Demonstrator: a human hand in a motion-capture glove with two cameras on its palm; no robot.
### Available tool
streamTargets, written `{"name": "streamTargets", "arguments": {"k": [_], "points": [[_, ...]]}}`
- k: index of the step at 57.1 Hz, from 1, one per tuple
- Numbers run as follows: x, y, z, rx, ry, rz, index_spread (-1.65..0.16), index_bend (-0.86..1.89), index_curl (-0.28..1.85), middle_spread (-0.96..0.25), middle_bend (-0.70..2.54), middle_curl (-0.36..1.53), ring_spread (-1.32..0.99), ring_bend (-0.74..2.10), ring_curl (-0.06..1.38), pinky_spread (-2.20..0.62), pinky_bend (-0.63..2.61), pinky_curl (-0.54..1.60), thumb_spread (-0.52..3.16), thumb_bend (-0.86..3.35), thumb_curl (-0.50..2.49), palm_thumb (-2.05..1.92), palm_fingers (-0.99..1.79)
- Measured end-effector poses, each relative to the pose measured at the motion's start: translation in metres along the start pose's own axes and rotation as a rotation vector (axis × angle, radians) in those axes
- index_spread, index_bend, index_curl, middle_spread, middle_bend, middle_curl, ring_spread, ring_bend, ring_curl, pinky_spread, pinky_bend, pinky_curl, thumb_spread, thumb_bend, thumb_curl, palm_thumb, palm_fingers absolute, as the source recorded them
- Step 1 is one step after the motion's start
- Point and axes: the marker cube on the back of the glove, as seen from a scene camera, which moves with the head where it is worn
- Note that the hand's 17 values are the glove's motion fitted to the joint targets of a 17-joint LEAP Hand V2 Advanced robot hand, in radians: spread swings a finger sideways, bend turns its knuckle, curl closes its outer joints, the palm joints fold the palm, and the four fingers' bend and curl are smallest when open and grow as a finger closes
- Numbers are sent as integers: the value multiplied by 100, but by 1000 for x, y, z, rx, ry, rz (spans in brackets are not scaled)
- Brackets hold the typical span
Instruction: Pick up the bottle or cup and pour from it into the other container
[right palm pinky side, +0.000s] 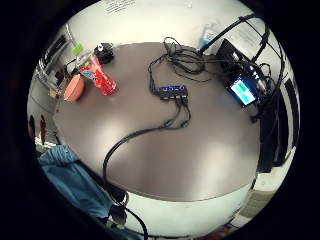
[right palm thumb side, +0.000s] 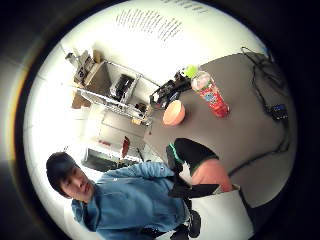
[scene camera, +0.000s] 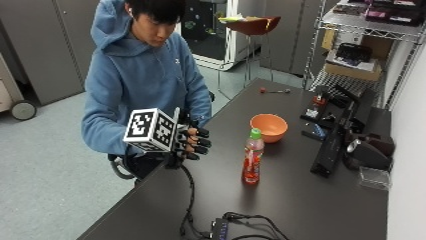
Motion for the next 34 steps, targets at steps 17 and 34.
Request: {"name": "streamTargets", "arguments": {"k": [17, 34], "points": [[16, -21, 33, -25, -147, 32, -24, 14, 23, 9, 20, 32, 3, 33, 26, 18, 34, 34, 95, -3, 35, 55, -2], [19, -46, 62, -9, -284, 42, -23, 14, 22, 10, 19, 32, 2, 31, 26, 17, 33, 34, 94, -3, 36, 56, -2]]}}
